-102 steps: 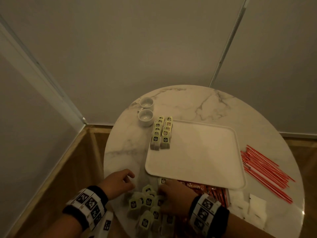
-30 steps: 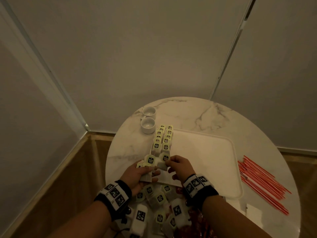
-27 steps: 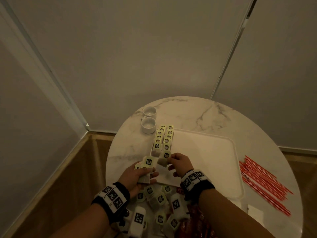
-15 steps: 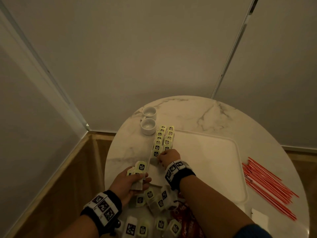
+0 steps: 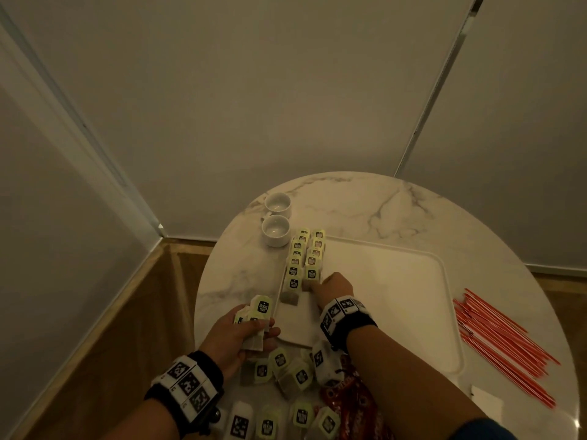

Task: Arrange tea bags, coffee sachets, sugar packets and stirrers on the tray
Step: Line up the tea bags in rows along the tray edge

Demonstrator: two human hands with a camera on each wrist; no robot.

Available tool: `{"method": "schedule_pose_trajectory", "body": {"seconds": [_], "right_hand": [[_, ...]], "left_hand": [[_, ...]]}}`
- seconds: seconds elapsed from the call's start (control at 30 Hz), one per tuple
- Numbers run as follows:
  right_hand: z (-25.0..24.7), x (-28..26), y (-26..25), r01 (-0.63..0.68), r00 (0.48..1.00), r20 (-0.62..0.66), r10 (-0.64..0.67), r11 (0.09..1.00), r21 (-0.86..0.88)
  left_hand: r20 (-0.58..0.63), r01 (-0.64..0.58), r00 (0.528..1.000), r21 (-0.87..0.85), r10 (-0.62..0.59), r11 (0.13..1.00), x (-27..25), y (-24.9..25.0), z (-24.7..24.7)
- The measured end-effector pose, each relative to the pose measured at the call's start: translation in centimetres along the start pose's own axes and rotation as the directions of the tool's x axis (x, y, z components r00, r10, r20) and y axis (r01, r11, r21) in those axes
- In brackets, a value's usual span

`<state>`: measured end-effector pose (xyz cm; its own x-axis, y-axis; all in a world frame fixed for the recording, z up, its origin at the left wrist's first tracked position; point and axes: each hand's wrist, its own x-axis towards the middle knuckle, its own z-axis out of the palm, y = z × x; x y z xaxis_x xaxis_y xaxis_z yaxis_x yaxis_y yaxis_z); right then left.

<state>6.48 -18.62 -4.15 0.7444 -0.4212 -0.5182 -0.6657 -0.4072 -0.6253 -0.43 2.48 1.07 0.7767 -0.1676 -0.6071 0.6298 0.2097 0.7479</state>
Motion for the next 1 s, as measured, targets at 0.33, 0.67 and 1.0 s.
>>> {"method": "schedule_pose_trajectory", "body": {"seconds": [0.33,0.67,1.0], "right_hand": [[0.15,-0.55,0.13,0.107,0.994,0.014,-0.107,0.989,-0.105],[0.01,-0.91,-0.18,0.157,0.988,0.031,-0.154,0.969,-0.19],[-0.34,-0.92,-0.32,0.137,0.99,0.061,-0.128,0.976,-0.17]], "left_hand": [[0.012,-0.008,1.0,0.021,0.008,1.0,0.05,0.17,0.49],[0.01,-0.01,1.0,0.029,0.01,1.0,-0.24,0.14,0.53],[0.031,-0.017,0.999,0.024,0.016,1.0,-0.21,0.19,0.94]]}}
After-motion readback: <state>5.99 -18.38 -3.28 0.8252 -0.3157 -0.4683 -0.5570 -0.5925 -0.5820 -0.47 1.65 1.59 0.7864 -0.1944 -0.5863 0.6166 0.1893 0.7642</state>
